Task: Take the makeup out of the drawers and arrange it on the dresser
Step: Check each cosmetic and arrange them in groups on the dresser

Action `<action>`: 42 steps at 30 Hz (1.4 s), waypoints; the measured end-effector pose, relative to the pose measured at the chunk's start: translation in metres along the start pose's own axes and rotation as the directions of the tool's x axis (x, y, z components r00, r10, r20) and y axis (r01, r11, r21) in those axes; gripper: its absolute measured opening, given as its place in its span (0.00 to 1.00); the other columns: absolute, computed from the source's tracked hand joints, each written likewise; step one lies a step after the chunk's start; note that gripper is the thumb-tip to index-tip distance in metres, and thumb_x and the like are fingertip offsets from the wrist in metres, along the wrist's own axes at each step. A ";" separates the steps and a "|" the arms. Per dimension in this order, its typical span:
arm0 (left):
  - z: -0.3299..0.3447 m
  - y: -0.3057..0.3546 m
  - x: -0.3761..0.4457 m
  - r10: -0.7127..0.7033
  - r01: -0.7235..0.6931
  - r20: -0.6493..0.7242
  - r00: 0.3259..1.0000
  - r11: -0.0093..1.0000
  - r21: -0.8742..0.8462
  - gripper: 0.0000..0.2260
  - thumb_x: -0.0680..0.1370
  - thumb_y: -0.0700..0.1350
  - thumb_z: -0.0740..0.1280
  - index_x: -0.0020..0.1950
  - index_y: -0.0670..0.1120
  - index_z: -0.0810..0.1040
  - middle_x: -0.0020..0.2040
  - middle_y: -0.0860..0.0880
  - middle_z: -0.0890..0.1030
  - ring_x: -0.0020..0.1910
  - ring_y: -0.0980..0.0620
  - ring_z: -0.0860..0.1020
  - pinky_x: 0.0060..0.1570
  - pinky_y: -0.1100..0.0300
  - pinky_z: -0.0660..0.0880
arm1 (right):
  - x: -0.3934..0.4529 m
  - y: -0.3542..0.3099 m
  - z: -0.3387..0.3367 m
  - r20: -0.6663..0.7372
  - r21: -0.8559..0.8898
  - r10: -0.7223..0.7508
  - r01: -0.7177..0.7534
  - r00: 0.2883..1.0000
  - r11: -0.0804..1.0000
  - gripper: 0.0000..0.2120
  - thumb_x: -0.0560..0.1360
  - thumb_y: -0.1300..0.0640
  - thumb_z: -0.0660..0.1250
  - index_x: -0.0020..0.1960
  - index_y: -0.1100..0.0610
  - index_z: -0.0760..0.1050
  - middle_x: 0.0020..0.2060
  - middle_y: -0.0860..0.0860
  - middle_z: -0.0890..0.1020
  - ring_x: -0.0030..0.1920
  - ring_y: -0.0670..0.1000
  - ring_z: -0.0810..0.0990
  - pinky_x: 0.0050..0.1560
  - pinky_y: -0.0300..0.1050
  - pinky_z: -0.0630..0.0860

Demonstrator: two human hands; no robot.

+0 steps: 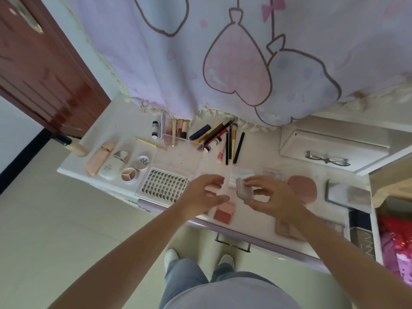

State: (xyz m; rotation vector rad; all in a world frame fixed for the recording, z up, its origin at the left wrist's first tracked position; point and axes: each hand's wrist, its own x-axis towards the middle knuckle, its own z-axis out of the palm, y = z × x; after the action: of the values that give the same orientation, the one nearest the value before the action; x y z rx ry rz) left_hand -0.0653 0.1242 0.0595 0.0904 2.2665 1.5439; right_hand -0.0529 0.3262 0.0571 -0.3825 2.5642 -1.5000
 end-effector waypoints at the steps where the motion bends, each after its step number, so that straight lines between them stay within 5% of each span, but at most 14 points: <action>1: -0.005 0.011 -0.001 0.034 -0.033 0.010 0.999 0.999 -0.032 0.20 0.68 0.38 0.73 0.58 0.47 0.73 0.49 0.57 0.75 0.47 0.62 0.76 0.45 0.73 0.75 | 0.005 -0.012 -0.005 0.009 -0.019 -0.047 0.047 0.999 0.999 0.18 0.63 0.68 0.74 0.53 0.63 0.79 0.50 0.47 0.77 0.48 0.43 0.78 0.49 0.25 0.74; 6: -0.031 0.053 -0.012 0.233 -0.229 0.025 0.972 0.969 -0.093 0.20 0.66 0.36 0.74 0.52 0.54 0.75 0.50 0.51 0.78 0.49 0.55 0.78 0.50 0.59 0.78 | 0.028 -0.068 -0.028 0.072 -0.152 -0.331 0.338 0.941 0.929 0.18 0.61 0.64 0.76 0.50 0.67 0.79 0.50 0.51 0.76 0.52 0.39 0.74 0.50 0.22 0.72; 11: -0.046 0.080 -0.027 0.356 -0.361 -0.060 0.933 0.922 -0.140 0.19 0.60 0.49 0.72 0.50 0.58 0.75 0.44 0.54 0.81 0.43 0.58 0.80 0.43 0.61 0.79 | 0.042 -0.105 -0.042 0.121 -0.220 -0.449 0.465 0.885 0.857 0.19 0.61 0.56 0.74 0.49 0.64 0.80 0.52 0.48 0.76 0.54 0.45 0.75 0.51 0.24 0.72; 17: -0.054 0.086 -0.026 0.247 -0.265 -0.103 0.964 0.826 -0.497 0.07 0.70 0.36 0.65 0.44 0.45 0.78 0.34 0.52 0.84 0.33 0.56 0.82 0.33 0.66 0.78 | 0.050 -0.114 -0.046 0.106 -0.114 -0.417 0.427 0.903 0.897 0.16 0.64 0.65 0.73 0.52 0.62 0.80 0.55 0.45 0.75 0.57 0.45 0.75 0.55 0.36 0.75; 23: -0.059 0.093 -0.019 0.059 -0.118 -0.112 0.992 0.761 -0.638 0.11 0.74 0.28 0.59 0.36 0.40 0.73 0.25 0.49 0.80 0.25 0.54 0.80 0.27 0.67 0.77 | 0.057 -0.123 -0.046 0.085 -0.226 -0.415 0.423 0.906 0.877 0.12 0.69 0.67 0.70 0.52 0.63 0.80 0.57 0.53 0.77 0.52 0.47 0.79 0.52 0.41 0.76; 29: -0.052 0.101 -0.009 0.014 -0.156 -0.203 0.979 0.692 -0.705 0.10 0.74 0.28 0.60 0.36 0.40 0.71 0.25 0.49 0.80 0.26 0.55 0.80 0.29 0.69 0.77 | 0.060 -0.123 -0.039 -0.015 -0.276 -0.329 0.312 0.944 0.909 0.20 0.66 0.57 0.74 0.56 0.61 0.78 0.49 0.46 0.76 0.44 0.41 0.76 0.48 0.19 0.69; 37: -0.062 0.101 -0.009 0.216 -0.265 -0.161 0.963 0.871 -0.414 0.11 0.69 0.27 0.66 0.39 0.44 0.75 0.36 0.55 0.84 0.38 0.58 0.81 0.41 0.65 0.78 | 0.057 -0.127 -0.048 -0.025 -0.002 -0.218 0.218 0.976 0.976 0.17 0.67 0.67 0.71 0.55 0.61 0.78 0.46 0.39 0.76 0.44 0.40 0.79 0.50 0.27 0.75; 42: -0.064 0.108 -0.013 0.268 -0.327 -0.201 0.942 0.868 -0.375 0.12 0.68 0.25 0.66 0.38 0.42 0.74 0.32 0.54 0.83 0.32 0.60 0.80 0.34 0.69 0.77 | 0.058 -0.131 -0.049 0.004 0.028 -0.171 0.171 0.985 0.985 0.13 0.69 0.64 0.70 0.53 0.58 0.79 0.45 0.40 0.78 0.43 0.34 0.79 0.48 0.25 0.74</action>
State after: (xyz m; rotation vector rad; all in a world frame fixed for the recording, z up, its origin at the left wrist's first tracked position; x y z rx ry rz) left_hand -0.0941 0.1066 0.1806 0.2310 2.0532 2.2207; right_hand -0.1022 0.2888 0.1952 -0.6172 2.5590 -1.5841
